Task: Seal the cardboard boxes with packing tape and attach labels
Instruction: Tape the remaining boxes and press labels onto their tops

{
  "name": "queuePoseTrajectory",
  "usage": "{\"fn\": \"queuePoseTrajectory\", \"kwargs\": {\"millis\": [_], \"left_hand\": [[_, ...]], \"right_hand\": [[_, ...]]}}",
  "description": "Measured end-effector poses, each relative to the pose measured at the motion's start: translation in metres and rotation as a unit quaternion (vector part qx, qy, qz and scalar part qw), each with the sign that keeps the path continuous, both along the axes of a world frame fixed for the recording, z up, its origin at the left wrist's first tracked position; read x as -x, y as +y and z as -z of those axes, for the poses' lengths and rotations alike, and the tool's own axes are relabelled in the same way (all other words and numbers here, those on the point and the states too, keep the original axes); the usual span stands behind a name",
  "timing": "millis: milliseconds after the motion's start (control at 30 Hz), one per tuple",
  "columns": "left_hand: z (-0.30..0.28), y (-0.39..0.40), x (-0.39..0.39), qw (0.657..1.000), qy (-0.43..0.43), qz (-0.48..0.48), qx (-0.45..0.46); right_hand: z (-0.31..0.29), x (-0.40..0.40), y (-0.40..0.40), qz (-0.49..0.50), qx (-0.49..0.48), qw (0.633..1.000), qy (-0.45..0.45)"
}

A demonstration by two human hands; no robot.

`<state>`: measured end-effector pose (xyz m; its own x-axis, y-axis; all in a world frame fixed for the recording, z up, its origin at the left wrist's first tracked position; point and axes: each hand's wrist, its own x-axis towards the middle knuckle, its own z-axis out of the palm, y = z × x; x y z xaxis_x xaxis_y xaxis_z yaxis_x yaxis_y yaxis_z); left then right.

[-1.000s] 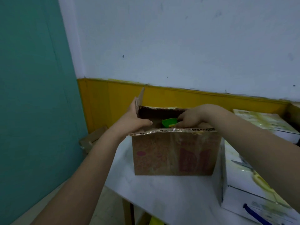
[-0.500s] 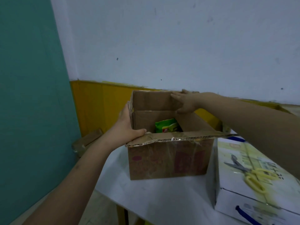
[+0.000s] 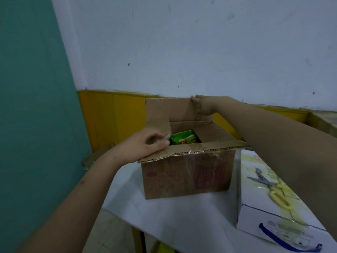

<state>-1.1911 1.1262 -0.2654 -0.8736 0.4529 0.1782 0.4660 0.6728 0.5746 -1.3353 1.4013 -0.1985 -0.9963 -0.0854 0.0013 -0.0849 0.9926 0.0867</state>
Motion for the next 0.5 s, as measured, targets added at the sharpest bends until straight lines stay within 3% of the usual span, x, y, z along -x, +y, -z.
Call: {"fn": "queuePoseTrajectory", "kwargs": {"millis": [100,200,300,400,500], "left_hand": [[-0.015,-0.004,-0.015,0.989,-0.131,0.060,0.038],[-0.030,-0.018,-0.020,0.976,-0.173,0.110,0.071],[-0.040,-0.020,-0.011,0.985,-0.129,0.097,0.060],[-0.045,-0.012,0.011,0.998,-0.036,-0.009,-0.043],[-0.042,0.000,0.037,0.989,0.023,-0.068,-0.127]], "right_hand": [[-0.001,-0.003,0.005,-0.026,-0.003,0.999,0.020],[-0.001,-0.013,0.013,-0.044,-0.012,0.999,0.028],[-0.010,-0.030,0.018,-0.049,0.001,0.999,0.007],[-0.022,-0.058,0.015,-0.011,0.094,0.992,-0.084],[-0.025,-0.074,0.017,0.035,0.150,0.979,-0.130]]}}
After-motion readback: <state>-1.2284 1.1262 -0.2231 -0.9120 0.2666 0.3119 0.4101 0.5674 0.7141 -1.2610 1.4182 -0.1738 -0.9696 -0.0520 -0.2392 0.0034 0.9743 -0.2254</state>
